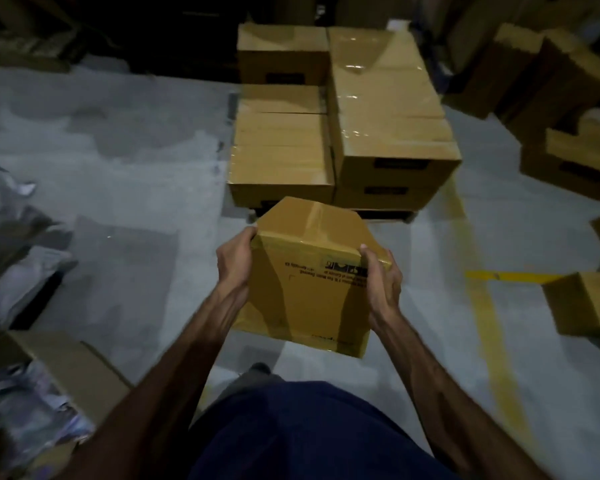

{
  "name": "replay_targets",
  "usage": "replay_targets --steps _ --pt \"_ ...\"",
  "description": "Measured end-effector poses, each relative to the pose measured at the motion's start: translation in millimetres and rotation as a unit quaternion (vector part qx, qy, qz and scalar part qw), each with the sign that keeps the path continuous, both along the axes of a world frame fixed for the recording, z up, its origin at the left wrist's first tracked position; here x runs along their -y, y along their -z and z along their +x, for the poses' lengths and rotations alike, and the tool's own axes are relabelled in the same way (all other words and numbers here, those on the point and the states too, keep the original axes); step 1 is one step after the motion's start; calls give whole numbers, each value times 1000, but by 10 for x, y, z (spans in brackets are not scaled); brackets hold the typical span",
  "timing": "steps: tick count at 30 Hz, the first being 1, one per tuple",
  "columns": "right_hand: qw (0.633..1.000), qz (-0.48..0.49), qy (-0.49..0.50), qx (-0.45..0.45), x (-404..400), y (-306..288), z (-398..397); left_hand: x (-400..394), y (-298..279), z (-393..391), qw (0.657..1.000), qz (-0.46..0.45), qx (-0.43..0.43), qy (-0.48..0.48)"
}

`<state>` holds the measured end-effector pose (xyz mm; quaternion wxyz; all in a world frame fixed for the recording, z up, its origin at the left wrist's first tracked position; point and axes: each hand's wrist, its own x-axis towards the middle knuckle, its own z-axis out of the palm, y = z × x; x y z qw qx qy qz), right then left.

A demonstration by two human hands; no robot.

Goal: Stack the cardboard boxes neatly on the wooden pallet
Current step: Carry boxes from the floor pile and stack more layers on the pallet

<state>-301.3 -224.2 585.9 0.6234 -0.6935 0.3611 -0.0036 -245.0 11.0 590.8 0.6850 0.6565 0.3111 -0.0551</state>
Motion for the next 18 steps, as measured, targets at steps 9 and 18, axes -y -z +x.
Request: replay_targets --steps 9,18 --pt "998 19 -65 20 -1486 -77 1279 -1532 -221 967 995 52 10 -79" --pt "991 -6 -131 5 -2173 64 2771 -2251 -20 2020 989 21 10 -146"
